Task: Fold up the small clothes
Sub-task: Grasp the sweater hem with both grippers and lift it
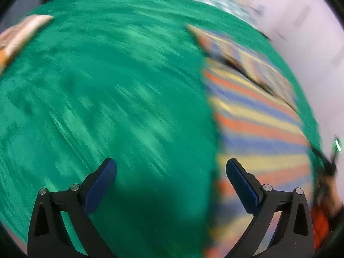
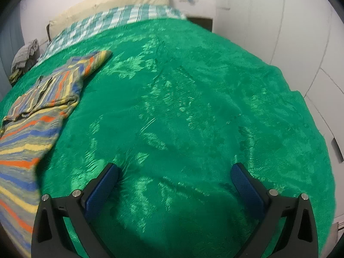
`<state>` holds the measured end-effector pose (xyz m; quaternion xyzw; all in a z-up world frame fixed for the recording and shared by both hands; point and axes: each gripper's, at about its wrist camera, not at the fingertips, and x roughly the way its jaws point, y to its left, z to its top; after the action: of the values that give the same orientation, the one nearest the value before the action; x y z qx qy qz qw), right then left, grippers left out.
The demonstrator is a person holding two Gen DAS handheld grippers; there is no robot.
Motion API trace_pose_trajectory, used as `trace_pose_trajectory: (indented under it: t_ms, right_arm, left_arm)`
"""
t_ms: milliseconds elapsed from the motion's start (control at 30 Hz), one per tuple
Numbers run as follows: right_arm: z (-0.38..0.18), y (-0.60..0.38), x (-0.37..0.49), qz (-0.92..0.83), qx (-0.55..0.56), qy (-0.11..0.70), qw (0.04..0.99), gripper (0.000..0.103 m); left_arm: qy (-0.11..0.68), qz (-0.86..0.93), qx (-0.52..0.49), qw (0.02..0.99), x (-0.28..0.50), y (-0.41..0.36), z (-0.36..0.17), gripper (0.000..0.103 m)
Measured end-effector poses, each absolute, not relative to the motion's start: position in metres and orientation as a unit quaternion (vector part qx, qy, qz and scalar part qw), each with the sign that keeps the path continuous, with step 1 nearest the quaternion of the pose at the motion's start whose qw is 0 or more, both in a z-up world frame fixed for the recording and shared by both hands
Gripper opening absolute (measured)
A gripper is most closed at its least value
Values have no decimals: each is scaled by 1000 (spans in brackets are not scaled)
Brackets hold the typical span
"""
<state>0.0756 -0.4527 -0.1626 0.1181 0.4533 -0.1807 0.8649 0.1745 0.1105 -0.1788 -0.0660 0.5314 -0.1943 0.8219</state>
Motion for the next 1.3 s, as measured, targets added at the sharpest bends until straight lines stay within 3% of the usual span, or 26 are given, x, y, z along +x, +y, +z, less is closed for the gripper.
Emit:
trace_pose_trajectory:
  t_ms: [100, 233, 400, 467, 500, 533, 567, 600, 933, 1133, 1300]
  right_arm:
    - [-133, -434, 51, -82, 201, 449, 867, 102]
    - [-125, -396, 18, 18, 236, 516, 823, 100]
    - [-152, -360, -14, 67, 271, 582, 764, 84]
    - [-165, -346, -16, 71, 251, 599, 757, 75]
    - [-172, -341, -15, 68, 241, 608, 753, 65]
    - [-175, -337, -14, 62, 229, 616, 751, 53]
    - [-177, -335, -13, 61, 219, 623, 748, 42]
    - [-178, -336, -13, 65, 220, 628, 744, 4]
    - [-122, -386, 26, 114, 382, 499, 769, 5]
    - [-108, -424, 138, 91, 399, 428, 806, 6]
    - [-120, -458, 252, 70, 419, 410, 807, 5]
  left_arm:
    - [558, -232, -27, 796, 141, 89, -186, 101]
    - [582, -239, 6, 778, 111, 76, -189, 97]
    - [626, -272, 19, 730, 89, 61, -191, 58]
    - [634, -266, 47, 725, 84, 53, -195, 33]
    - [636, -262, 50, 724, 84, 53, -197, 9]
    - [641, -262, 35, 720, 86, 54, -197, 5]
    - [644, -260, 10, 719, 89, 60, -196, 5]
    - [643, -260, -3, 721, 90, 63, -194, 4]
    - [547, -303, -175, 760, 148, 88, -122, 4]
    - [505, -283, -202, 790, 268, 72, -102, 4]
    - [510, -243, -218, 796, 371, 44, -124, 4]
